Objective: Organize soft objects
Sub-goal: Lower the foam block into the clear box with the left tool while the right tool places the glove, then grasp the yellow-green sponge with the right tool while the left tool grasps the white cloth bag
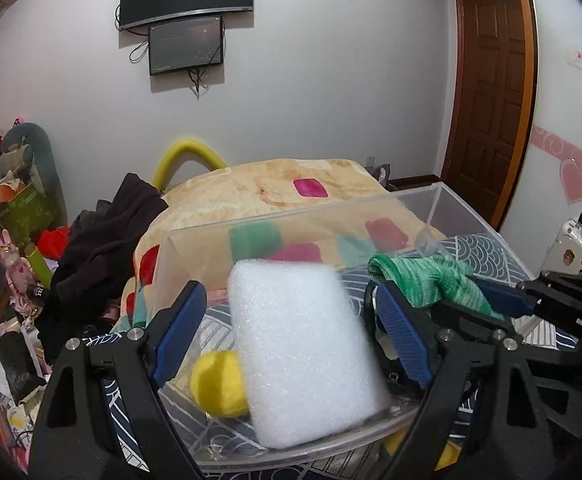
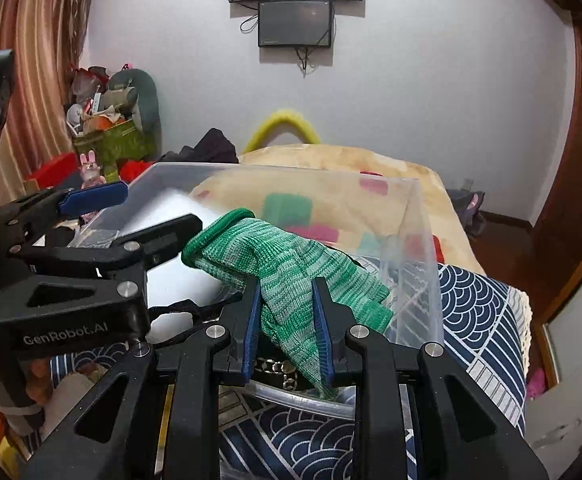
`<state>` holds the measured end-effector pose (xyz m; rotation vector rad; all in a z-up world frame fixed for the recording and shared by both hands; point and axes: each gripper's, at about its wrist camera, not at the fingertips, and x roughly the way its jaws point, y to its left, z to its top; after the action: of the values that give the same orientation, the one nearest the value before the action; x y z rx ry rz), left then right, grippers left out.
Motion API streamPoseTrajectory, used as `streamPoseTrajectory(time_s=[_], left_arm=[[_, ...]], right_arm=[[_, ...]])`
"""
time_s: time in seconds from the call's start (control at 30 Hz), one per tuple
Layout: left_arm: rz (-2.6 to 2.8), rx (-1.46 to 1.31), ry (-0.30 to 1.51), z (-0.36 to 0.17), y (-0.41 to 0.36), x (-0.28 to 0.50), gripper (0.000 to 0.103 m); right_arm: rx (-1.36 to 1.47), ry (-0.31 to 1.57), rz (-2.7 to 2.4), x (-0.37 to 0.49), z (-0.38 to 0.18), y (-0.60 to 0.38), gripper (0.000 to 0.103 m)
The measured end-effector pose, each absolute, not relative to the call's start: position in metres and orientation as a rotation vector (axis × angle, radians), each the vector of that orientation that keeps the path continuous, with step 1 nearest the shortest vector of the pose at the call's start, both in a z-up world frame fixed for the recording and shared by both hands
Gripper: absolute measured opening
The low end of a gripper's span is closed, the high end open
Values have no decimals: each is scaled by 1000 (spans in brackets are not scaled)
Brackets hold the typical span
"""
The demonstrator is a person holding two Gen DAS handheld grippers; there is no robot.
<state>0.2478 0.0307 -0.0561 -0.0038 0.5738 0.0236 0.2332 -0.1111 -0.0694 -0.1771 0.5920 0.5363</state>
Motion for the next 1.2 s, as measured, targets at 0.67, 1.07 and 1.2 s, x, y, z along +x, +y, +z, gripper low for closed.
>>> streamPoseTrajectory(time_s=[0.67,1.07,1.2], left_arm=[[-7,-19,463,-15,20,185,103],[-12,24,483,-29,13,140,103],[-14,18,548,-53,18,133,103]], right_arm=[[-135,505,525,200,-34,-141,59],[-102,477,541,165,-41,-158,65],[-103,509,566,162,-53,-152,65]])
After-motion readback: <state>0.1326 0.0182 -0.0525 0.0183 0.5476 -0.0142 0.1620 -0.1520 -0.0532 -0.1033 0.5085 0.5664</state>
